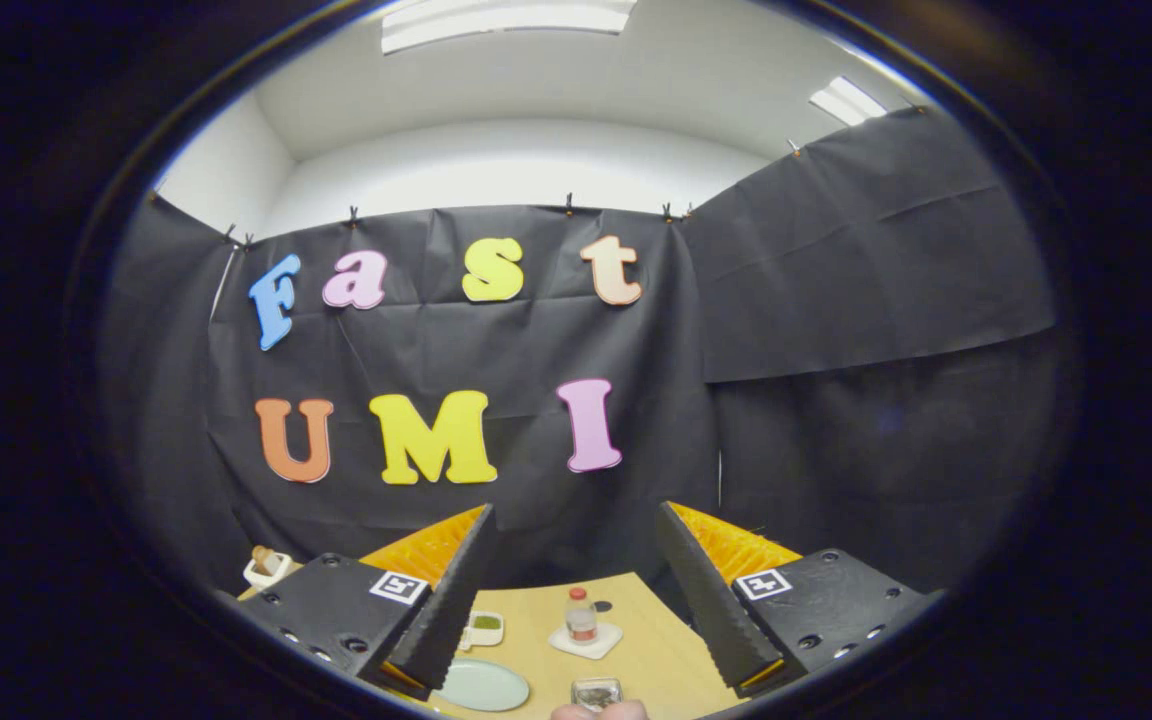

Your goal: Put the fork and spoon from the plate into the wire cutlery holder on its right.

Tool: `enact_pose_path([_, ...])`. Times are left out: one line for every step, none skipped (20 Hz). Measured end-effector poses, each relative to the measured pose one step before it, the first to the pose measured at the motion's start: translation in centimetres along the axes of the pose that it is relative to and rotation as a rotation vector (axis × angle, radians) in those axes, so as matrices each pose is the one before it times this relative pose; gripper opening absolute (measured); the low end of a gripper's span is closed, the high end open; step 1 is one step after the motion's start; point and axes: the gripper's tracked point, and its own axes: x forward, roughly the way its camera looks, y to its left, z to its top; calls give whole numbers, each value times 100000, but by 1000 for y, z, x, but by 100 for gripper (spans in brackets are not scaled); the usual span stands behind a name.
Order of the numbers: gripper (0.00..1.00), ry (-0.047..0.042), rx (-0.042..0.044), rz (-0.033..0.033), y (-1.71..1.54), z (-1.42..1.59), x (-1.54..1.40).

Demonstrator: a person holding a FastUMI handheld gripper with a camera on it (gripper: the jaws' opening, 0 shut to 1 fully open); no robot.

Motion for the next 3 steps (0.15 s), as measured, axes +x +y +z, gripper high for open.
enact_pose_path([96,-258,773,813,400,147,263])
enact_pose_path([96,-64,616,1146,438,-86,135])
enact_pose_path([96,-219,-205,1203,549,50,155])
